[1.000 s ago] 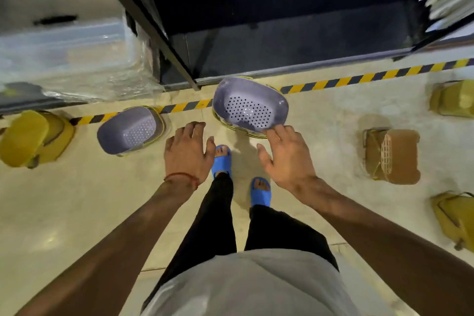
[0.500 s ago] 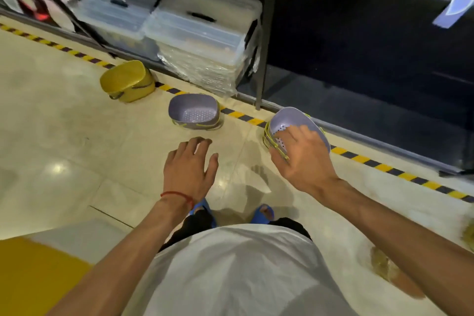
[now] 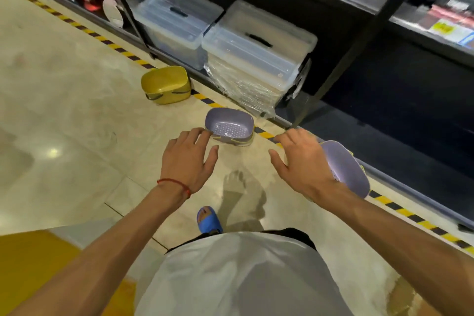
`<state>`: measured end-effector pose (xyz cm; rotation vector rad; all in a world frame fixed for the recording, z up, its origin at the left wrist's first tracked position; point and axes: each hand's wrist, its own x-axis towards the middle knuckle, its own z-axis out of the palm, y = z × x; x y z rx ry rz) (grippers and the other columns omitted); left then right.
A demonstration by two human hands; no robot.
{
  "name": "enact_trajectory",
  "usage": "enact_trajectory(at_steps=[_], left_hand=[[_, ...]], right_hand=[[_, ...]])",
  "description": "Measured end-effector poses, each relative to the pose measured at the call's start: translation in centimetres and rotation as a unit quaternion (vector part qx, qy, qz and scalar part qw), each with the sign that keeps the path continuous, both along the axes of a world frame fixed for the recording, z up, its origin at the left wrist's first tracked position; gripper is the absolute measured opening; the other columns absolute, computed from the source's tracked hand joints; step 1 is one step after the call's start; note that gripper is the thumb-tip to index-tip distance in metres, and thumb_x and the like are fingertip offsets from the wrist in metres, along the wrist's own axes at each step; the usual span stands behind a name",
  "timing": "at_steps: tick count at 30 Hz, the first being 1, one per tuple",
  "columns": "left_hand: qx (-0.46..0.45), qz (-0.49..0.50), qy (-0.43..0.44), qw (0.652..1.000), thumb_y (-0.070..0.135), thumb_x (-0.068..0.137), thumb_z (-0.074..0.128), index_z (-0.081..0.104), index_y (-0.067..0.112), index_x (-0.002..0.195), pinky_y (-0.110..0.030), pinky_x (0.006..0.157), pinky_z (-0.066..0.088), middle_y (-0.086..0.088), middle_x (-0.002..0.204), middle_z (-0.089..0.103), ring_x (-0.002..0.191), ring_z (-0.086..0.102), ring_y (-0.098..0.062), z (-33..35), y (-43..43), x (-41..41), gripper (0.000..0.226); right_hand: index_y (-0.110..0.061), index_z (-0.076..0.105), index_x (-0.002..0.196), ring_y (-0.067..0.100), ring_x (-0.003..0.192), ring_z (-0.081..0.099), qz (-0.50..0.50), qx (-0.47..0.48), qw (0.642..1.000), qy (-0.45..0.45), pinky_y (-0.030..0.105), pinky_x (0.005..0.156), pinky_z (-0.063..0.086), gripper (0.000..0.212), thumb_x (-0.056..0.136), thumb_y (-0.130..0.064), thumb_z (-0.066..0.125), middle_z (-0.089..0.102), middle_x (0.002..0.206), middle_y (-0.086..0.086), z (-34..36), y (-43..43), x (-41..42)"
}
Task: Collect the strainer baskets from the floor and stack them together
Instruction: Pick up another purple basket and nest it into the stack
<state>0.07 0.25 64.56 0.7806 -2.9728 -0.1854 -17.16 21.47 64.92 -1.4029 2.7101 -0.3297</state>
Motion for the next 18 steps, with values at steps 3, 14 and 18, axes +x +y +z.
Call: enact_trajectory(at_steps=[3,14,18], left_hand=[[0.006,-0.009,-0.001,1.0,0.044,0.097,0.044,0.056,0.021,0.125,-0.039,0.076,0.047,-0.002,0.122,0.06,0.102,0.057,-0.028,0.0,-4.6,0.3,0.038],[0.022,-0.044,-0.036,0.998,0.042,0.095,0.044,0.056,0.019,0.125,-0.039,0.071,0.047,-0.004,0.12,0.061,0.095,0.058,-0.03,-3.9,-15.8,-7.5,0.04],[0.034,-0.055,-0.064,0.996,0.042,0.095,0.039,0.058,0.017,0.122,-0.038,0.07,0.045,-0.004,0.116,0.061,0.094,0.058,-0.029,-5.5,-17.3,-12.5,0.042]], right_hand=[[-0.013,0.065,0.115,0.029,0.096,0.054,-0.022,0.003,1.0,-0.012,0.046,0.087,0.045,0.04,0.097,-0.043,0.047,0.062,0.103,0.004,-0.3,-3.7,0.9],[-0.015,0.064,0.123,0.028,0.103,0.055,-0.104,0.023,0.992,-0.066,0.04,0.089,0.046,0.034,0.099,-0.037,0.053,0.062,0.114,0.005,-2.8,-12.6,-3.9],[-0.013,0.066,0.119,0.029,0.102,0.057,-0.098,0.039,0.992,-0.074,0.041,0.09,0.046,0.032,0.098,-0.035,0.056,0.065,0.112,0.007,-5.2,-15.1,-7.9]])
